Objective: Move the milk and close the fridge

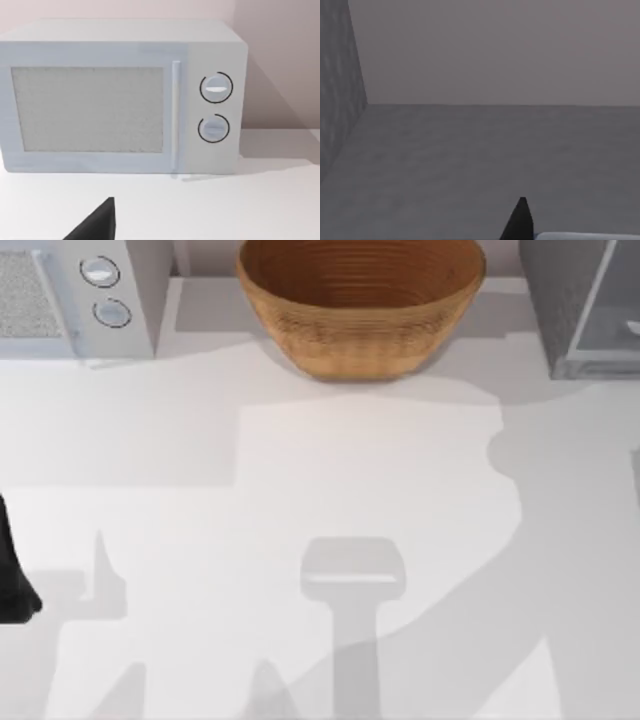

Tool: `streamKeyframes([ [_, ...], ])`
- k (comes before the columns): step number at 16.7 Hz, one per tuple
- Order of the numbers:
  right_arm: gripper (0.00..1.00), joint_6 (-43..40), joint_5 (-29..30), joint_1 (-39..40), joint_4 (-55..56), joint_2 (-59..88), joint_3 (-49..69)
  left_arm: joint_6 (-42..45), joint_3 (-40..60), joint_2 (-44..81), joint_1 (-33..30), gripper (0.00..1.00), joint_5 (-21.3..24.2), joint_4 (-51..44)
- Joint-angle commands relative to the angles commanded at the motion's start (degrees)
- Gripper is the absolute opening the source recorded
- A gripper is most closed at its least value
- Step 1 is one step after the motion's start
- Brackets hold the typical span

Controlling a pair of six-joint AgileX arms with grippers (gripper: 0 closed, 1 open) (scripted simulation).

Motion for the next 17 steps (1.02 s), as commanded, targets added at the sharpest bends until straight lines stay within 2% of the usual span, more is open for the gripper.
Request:
streamKeyframes([
  [6,0.0,-0.1,-0.1,-0.2,-0.1,0.2,0.2,0.0,0.0,0.0,0.0,1.0,0.0,0.0],
  [17,0.83,-0.1,-0.1,-0.2,-0.1,0.2,0.2,0.0,0.0,0.0,0.0,1.0,0.0,0.0],
])
